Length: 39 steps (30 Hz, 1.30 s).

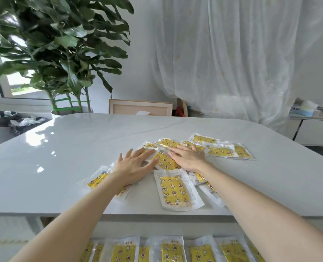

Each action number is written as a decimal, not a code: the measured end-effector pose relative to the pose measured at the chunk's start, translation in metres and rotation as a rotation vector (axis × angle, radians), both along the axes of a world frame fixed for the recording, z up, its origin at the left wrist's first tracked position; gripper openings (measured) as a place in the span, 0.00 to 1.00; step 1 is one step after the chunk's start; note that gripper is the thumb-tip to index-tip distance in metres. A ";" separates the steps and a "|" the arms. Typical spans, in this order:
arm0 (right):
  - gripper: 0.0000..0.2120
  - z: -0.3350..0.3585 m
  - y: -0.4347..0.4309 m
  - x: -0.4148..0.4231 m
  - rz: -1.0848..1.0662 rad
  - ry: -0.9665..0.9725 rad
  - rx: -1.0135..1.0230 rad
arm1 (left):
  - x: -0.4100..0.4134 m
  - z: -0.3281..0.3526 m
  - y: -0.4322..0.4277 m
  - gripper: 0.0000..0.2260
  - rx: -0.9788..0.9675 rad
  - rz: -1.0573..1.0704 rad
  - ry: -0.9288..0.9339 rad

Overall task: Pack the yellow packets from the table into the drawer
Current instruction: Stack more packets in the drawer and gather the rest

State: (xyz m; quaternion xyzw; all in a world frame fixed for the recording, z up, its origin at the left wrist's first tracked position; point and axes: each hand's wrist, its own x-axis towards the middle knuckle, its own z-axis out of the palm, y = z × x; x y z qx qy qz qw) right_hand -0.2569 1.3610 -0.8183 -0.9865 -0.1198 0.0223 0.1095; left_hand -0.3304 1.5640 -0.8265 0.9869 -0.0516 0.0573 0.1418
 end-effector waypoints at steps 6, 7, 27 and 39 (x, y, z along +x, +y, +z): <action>0.17 0.016 -0.017 0.002 -0.095 -0.295 0.421 | 0.003 0.021 -0.013 0.31 0.008 0.033 -0.213; 0.17 0.021 -0.025 0.005 -0.124 -0.331 0.396 | 0.007 0.030 -0.020 0.27 -0.028 0.032 -0.240; 0.26 -0.001 -0.099 0.075 -0.310 -0.018 -0.039 | 0.058 -0.004 -0.130 0.25 0.172 -0.074 -0.071; 0.23 -0.006 -0.102 0.033 -0.335 0.058 0.062 | 0.027 0.024 -0.121 0.16 -0.272 -0.100 -0.193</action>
